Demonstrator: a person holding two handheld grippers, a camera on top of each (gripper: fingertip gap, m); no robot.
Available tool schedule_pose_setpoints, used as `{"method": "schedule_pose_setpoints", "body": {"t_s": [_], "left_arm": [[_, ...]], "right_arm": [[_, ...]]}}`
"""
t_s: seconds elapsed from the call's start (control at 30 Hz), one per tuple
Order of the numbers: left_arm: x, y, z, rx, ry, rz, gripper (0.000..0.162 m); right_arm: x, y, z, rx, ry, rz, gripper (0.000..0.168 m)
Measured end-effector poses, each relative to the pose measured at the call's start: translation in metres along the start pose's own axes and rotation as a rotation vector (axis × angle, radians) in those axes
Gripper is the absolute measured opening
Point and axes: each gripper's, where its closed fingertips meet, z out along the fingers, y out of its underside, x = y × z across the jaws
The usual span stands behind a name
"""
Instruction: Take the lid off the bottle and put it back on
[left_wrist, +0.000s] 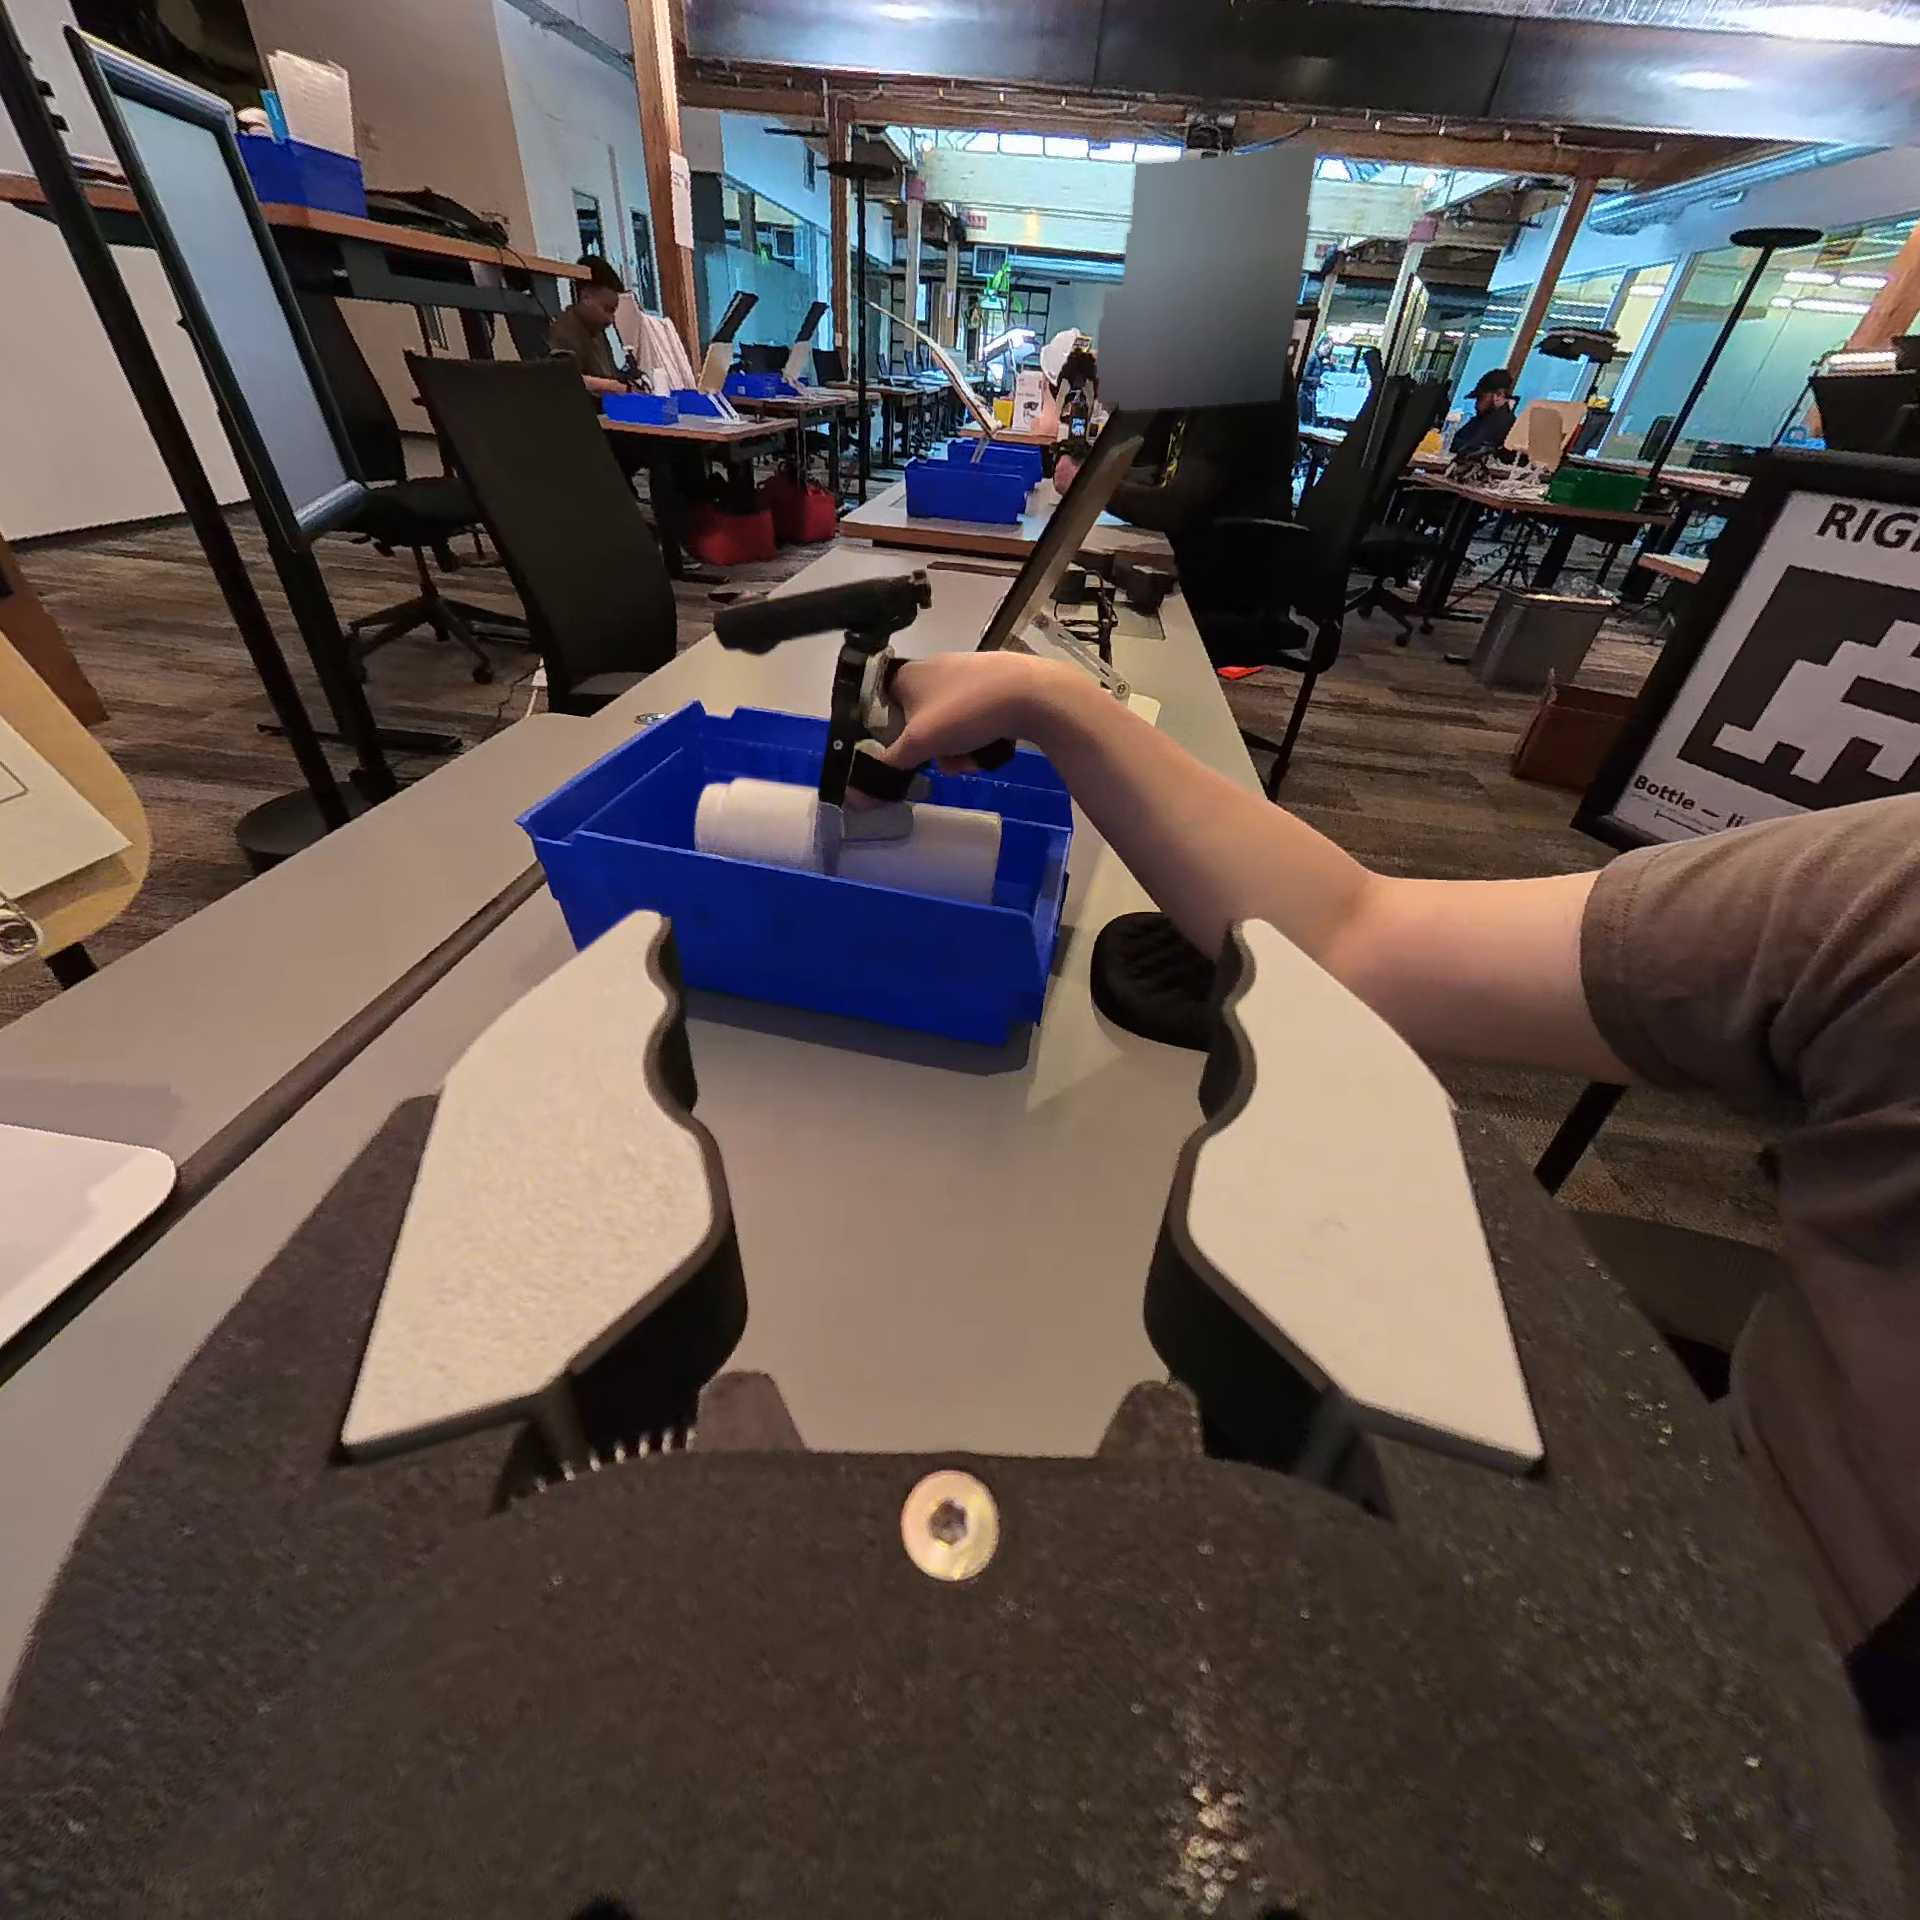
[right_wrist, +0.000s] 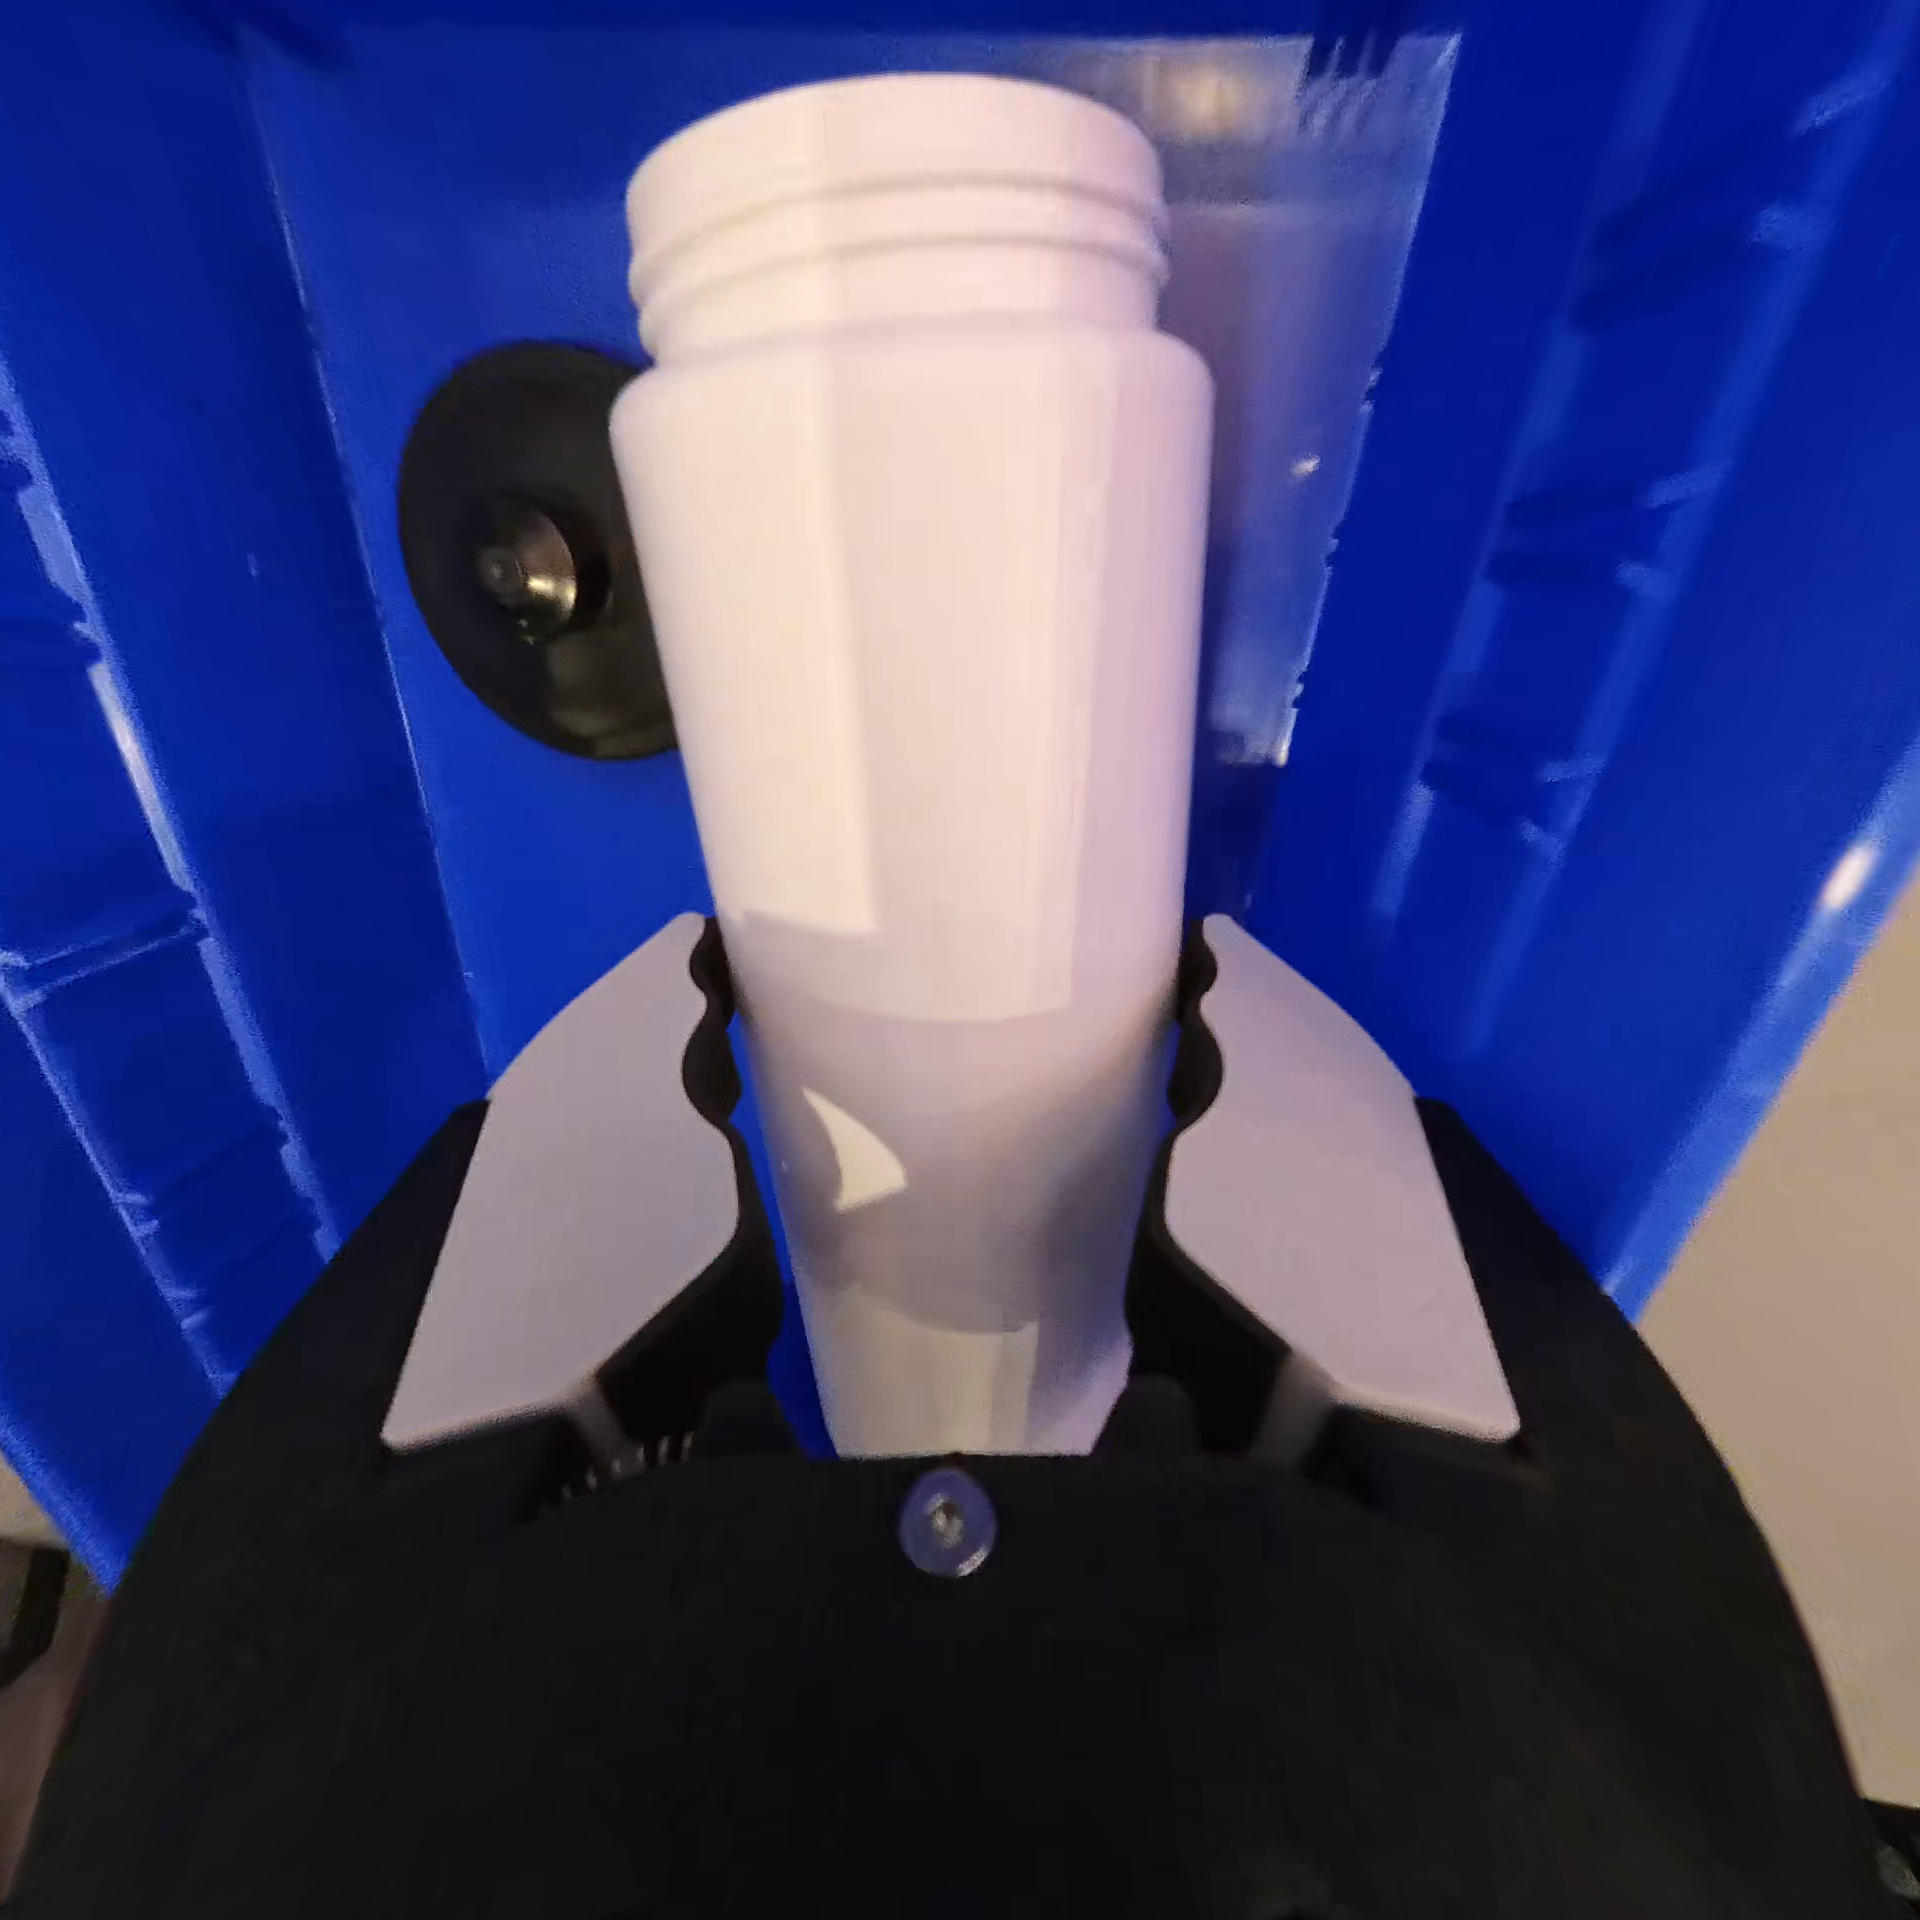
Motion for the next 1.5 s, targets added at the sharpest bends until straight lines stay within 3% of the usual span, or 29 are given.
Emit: {"method": "schedule_pose_setpoints", "body": {"t_s": [0.2, 0.33, 0.43, 0.5, 0.6, 0.77, 0.9, 1.1, 1.33, 1.5], "left_arm": [[0.0, -0.001, -0.001, -0.003, 0.0, -0.003, 0.097], [-0.009, -0.017, -0.019, 0.015, -0.058, 0.033, 0.097], [-0.038, -0.034, -0.054, -0.016, -0.279, 0.115, 0.094], [-0.062, -0.041, -0.09, -0.088, -0.483, 0.167, 0.092], [-0.098, -0.041, -0.158, -0.238, -0.827, 0.204, 0.088], [-0.128, -0.004, -0.264, -0.453, -1.177, -0.083, 0.081], [-0.144, 0.031, -0.336, -0.643, -1.43, -0.203, 0.08], [-0.157, 0.097, -0.378, -0.779, -1.43, -0.542, 0.07], [-0.157, 0.148, -0.422, -0.956, -1.495, -0.732, 0.067], [-0.148, 0.191, -0.428, -1.011, -1.407, -0.963, 0.059]], "right_arm": [[0.0, -0.006, -0.011, 0.036, 0.071, -0.043, 0.082], [-0.015, -0.033, -0.079, 0.341, 0.159, -0.161, 0.086], [-0.017, -0.048, -0.143, 0.662, 0.264, -0.237, 0.085], [0.0, -0.045, -0.161, 0.748, 0.375, -0.269, 0.084], [0.039, -0.028, -0.133, 0.561, 0.397, -0.207, 0.084], [0.068, -0.006, -0.067, 0.29, 0.205, -0.079, 0.07], [0.076, 0.006, -0.04, 0.163, 0.165, -0.039, 0.054], [0.059, 0.02, -0.016, 0.024, 0.017, -0.038, 0.009], [0.055, 0.023, -0.016, 0.005, 0.0, -0.026, 0.008], [0.051, 0.025, -0.015, -0.015, 0.008, -0.033, 0.008]]}}
